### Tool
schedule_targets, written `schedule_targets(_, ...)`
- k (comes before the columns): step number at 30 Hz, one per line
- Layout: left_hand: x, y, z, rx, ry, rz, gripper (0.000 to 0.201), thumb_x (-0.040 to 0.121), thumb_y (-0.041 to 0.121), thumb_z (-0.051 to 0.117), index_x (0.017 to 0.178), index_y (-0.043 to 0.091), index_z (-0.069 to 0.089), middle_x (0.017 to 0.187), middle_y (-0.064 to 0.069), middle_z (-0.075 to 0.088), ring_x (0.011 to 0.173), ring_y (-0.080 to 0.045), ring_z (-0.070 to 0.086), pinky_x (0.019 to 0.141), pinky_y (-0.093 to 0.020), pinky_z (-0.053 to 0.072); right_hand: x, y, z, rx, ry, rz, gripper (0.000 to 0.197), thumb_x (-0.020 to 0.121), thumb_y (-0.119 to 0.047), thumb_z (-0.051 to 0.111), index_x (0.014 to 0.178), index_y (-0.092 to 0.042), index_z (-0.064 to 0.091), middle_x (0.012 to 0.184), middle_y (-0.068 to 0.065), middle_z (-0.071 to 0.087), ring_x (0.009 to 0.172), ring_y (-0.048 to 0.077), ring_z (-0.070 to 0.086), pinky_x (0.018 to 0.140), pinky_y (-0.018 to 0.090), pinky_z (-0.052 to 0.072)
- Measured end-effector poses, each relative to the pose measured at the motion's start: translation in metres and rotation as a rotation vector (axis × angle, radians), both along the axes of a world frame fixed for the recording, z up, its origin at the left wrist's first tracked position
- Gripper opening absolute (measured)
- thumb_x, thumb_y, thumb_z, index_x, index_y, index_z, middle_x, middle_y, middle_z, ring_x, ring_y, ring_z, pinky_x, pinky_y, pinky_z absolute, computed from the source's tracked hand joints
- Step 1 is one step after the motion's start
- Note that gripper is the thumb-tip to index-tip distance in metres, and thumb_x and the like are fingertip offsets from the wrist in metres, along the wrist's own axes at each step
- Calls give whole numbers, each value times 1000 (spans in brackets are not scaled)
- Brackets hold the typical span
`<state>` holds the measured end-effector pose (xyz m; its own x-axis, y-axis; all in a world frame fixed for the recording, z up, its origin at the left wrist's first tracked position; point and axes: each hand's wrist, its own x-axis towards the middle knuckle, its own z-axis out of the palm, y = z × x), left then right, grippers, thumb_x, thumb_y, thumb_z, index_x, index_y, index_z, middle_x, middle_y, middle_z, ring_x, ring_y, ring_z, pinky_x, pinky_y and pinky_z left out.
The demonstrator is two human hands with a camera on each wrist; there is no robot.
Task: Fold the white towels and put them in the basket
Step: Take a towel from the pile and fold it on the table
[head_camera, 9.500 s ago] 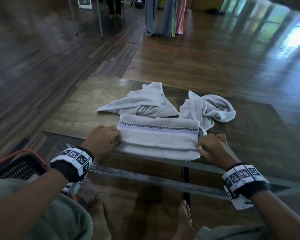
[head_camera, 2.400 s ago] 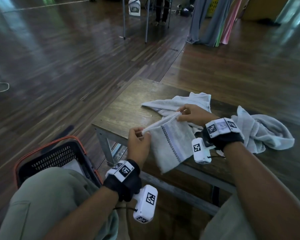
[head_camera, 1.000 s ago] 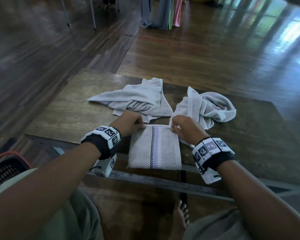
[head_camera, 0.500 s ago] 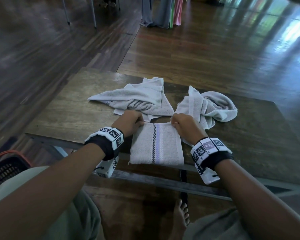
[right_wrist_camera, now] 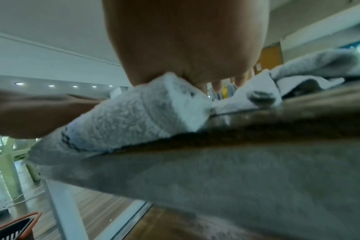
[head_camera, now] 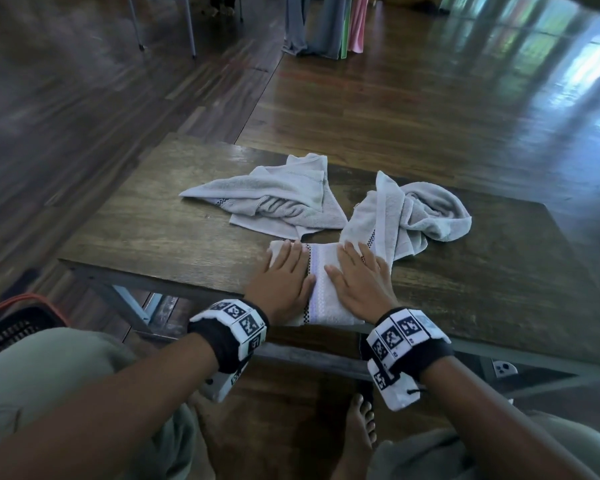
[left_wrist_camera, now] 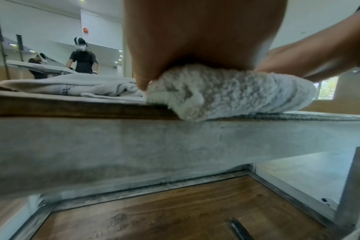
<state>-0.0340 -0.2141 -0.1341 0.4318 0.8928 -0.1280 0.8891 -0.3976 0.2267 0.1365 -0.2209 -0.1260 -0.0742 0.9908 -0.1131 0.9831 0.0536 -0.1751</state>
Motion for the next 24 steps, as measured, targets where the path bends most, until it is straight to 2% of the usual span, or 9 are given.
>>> schedule_targets(4, -6, 2, -13, -19, -60, 60, 66, 95, 49, 9, 150, 14, -3, 159, -3, -10, 145, -15, -14, 115, -41, -9, 0, -6, -15, -69, 25, -44, 60, 98, -48, 11, 149, -22, -4, 158, -7, -12, 144, 17, -19, 116, 49, -10)
schedule_targets(8, -11, 7, -14, -56, -101, 127, 64, 98, 48, 14, 149, 16, -6, 158, -1, -14, 144, -15, -16, 116, -44, -10, 6, -2, -18, -52, -6, -56, 57, 98, -46, 9, 149, -25, -9, 156, -10, -18, 142, 16, -25, 114, 49, -13)
schedule_targets(11, -20, 11, -13, -84, -117, 182, 63, 98, 47, 14, 150, 17, -5, 158, -1, -11, 145, -15, -11, 118, -44, -8, 8, -1, -16, -27, -6, -52, 57, 98, -45, 11, 149, -25, -4, 157, -9, -15, 143, 18, -22, 113, 49, -12)
schedule_targets(14, -33, 13, -11, -84, -142, 211, 61, 98, 46, 15, 150, 16, 2, 159, -1, 3, 146, -16, 0, 118, -44, -3, 17, 2, -12, 90, -15, -98, 53, 98, -43, 21, 148, -23, 17, 159, -5, 0, 144, 21, -6, 113, 49, -3)
schedule_targets(16, -39, 14, -9, -10, -202, 225, 57, 98, 43, 23, 147, 15, 19, 154, -4, 26, 142, -20, 21, 116, -44, 11, 24, 4, -6, 172, 19, -154, 45, 96, -43, 32, 136, -26, 42, 154, -4, 23, 138, 19, 13, 108, 45, 6)
schedule_targets(18, -42, 14, -5, 94, -281, 270, 46, 95, 42, 35, 132, 16, 44, 131, -6, 53, 121, -24, 45, 102, -42, 31, 30, 5, 1, 191, 131, -243, 34, 92, -45, 42, 112, -28, 63, 134, -6, 49, 124, 16, 29, 101, 42, 15)
schedule_targets(20, -43, 14, -1, 72, -340, 341, 37, 90, 45, 42, 108, 16, 57, 104, -3, 62, 98, -23, 56, 89, -39, 42, 35, 7, 1, 130, 221, -302, 36, 86, -51, 49, 89, -25, 73, 104, -7, 66, 106, 13, 35, 91, 39, 21)
schedule_targets(22, -43, 15, 1, -54, -345, 402, 34, 88, 48, 47, 96, 17, 60, 93, 0, 64, 88, -21, 59, 84, -40, 48, 38, 8, -2, 16, 305, -320, 49, 77, -62, 51, 81, -20, 75, 80, -4, 71, 99, 13, 36, 91, 39, 25)
schedule_targets(24, -42, 17, 2, -143, -354, 423, 32, 86, 48, 52, 83, 18, 61, 82, 2, 64, 80, -20, 61, 77, -36, 51, 38, 10, -2, -48, 378, -353, 54, 70, -66, 53, 80, -18, 75, 76, -2, 71, 103, 18, 40, 96, 47, 30)
